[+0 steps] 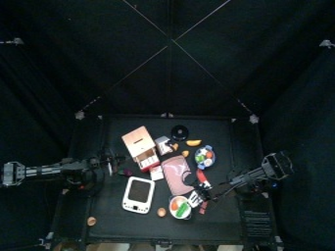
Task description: Grab salmon
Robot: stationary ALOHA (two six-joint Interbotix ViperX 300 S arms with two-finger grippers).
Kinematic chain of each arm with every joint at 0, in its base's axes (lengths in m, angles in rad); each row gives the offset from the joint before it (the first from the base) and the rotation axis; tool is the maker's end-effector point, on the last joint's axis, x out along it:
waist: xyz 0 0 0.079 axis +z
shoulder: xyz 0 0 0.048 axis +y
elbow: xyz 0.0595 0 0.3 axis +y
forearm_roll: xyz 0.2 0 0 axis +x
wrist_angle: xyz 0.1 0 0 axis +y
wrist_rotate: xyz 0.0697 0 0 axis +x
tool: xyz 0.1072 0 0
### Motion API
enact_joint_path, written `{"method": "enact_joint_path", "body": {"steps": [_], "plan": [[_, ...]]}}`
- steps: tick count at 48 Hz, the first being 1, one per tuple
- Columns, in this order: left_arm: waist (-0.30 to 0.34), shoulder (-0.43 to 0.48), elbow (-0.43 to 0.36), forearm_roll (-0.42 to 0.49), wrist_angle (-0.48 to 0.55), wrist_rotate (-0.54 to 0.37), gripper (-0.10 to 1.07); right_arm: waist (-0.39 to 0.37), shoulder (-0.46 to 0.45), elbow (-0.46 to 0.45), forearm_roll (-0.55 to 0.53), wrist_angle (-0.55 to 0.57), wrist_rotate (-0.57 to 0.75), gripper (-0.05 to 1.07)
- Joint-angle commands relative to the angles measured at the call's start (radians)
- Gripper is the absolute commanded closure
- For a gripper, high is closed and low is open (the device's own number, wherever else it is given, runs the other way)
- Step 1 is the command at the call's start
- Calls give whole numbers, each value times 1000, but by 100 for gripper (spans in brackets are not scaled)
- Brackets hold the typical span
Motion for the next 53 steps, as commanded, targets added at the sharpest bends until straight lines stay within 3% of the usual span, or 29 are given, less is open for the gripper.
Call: {"method": "enact_joint_path", "body": {"steps": [1, 6, 14, 24, 33, 39, 48, 53], "plan": [[0, 2, -20, -6, -3, 0, 47, 26, -55, -29, 51, 40, 6, 47], [0, 2, -20, -14, -3, 0, 47, 64, -71, -26, 117, 69, 57, 47], [0, 2, -20, -14, -3, 0, 47, 114, -67, -6, 133, 98, 233, 47], [0, 2, -20, -14, -3, 0, 47, 193, -26, 18, 78, 109, 566, 46], [-2, 2, -20, -14, -3, 0, 47, 245, 23, 18, -20, 109, 776, 45], [0, 2, -20, -14, -3, 0, 47, 258, 54, 17, -54, 110, 856, 42], [-2, 2, -20, -14, -2, 2, 47, 267, 110, 6, -57, 109, 893, 23], [0, 2, -18, -14, -2, 0, 47, 265, 129, -3, -57, 110, 891, 18]]}}
